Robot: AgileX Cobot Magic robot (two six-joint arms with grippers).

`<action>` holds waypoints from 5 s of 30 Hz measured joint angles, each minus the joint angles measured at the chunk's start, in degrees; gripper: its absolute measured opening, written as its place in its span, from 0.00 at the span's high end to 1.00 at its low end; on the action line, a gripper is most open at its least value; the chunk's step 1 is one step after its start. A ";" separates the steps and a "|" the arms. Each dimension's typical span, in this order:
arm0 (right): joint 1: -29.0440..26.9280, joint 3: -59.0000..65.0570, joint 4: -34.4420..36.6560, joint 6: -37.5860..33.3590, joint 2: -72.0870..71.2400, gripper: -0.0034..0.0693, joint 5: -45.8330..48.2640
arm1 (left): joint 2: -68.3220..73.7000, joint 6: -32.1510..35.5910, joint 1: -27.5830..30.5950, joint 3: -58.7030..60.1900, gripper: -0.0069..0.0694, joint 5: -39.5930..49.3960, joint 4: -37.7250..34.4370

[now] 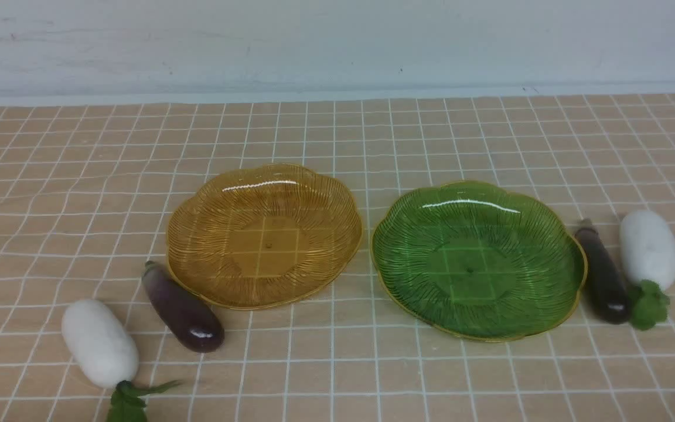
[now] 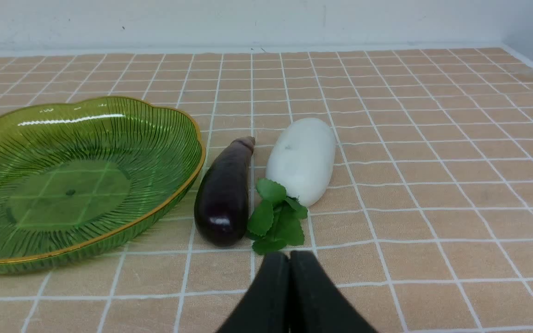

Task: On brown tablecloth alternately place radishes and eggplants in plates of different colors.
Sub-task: 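Pick up the white radish and place it in the left plate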

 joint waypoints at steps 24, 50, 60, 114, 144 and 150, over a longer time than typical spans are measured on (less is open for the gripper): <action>0.00 0.00 0.00 0.00 0.00 0.97 0.00 | 0.00 -5.08 0.00 0.00 0.89 -4.25 -8.36; 0.00 0.19 23.39 9.31 0.00 0.97 -13.28 | 4.41 -4.60 0.00 -19.19 0.91 -16.44 -35.69; 0.00 0.19 38.31 13.82 0.00 0.97 -18.57 | 41.07 -6.80 0.00 -41.78 0.91 25.87 -14.74; 1.74 -53.42 39.33 -28.34 46.97 0.97 50.22 | 101.14 -10.60 10.69 -60.01 0.01 25.26 -15.52; -7.02 -65.58 17.93 -8.91 73.64 0.96 37.95 | 108.26 9.06 -6.68 -86.04 0.34 21.55 -23.58; -7.09 -69.59 17.10 -8.57 83.26 0.80 36.23 | 112.83 9.06 -6.36 -88.60 0.20 25.48 -19.67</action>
